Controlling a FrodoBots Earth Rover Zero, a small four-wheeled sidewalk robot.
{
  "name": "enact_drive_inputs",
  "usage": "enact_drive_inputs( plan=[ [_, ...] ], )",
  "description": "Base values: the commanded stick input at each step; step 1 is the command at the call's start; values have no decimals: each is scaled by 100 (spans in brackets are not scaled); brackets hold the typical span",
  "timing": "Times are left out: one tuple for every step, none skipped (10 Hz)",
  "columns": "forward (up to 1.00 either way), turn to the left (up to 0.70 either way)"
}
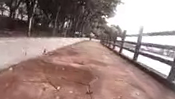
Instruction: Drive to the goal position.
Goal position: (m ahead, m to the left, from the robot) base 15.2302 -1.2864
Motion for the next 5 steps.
enact_drive_inputs(
  plan=[
    [50, 0],
    [50, 0],
    [50, 0],
    [50, 0],
    [50, 0]
  ],
)
